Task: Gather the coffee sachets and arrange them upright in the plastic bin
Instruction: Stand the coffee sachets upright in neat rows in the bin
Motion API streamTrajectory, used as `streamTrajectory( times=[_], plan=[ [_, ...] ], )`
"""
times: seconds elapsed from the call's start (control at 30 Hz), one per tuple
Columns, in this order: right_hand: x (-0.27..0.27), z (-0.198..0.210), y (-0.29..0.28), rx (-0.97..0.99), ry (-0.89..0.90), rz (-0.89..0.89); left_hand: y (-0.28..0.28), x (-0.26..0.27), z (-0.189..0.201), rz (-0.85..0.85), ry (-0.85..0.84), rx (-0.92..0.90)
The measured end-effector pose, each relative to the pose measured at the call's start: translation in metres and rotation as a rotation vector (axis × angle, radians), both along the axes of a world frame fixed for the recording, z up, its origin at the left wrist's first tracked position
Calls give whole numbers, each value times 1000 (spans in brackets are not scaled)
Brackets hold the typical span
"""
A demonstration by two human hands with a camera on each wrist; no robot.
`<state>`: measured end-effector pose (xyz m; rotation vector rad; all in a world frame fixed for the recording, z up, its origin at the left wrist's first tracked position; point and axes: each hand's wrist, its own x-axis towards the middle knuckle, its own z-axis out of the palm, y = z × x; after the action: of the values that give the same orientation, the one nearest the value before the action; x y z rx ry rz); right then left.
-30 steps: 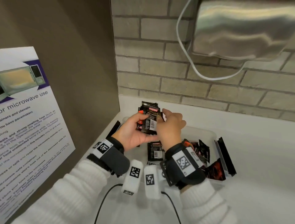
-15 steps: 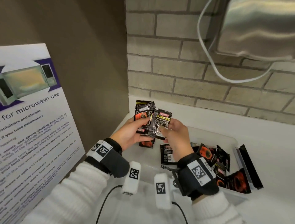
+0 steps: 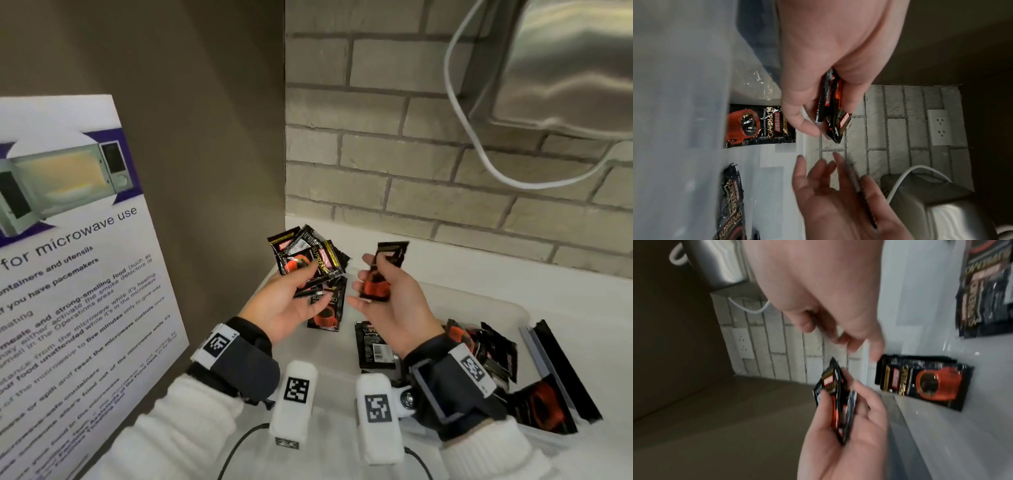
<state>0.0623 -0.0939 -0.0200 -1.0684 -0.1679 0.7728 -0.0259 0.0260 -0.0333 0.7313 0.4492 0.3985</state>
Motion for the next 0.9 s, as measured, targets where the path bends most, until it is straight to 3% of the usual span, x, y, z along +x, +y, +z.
streamTrajectory(
  times=[0.1, 0.2, 0.47, 0.6, 0.7, 0.9],
  plan=[
    [-6, -5, 12, -44, -135, -62, 2, 2, -1, 50, -35, -30],
    [-13, -9, 18, -23, -206, -96, 5, 2, -7, -4, -43, 59],
    [-20, -19, 35, -128, -181, -42, 7, -4, -6, -68, -92, 27],
    [-21, -19, 36, -140, -77, 60, 4, -7, 0, -34, -193, -16],
    [-22, -18, 37, -120, -26, 117, 5, -4, -4, -39, -172, 42],
    [-22, -15, 34, -155, -91, 104, 6, -1, -11, -40, -106, 195]
  ],
)
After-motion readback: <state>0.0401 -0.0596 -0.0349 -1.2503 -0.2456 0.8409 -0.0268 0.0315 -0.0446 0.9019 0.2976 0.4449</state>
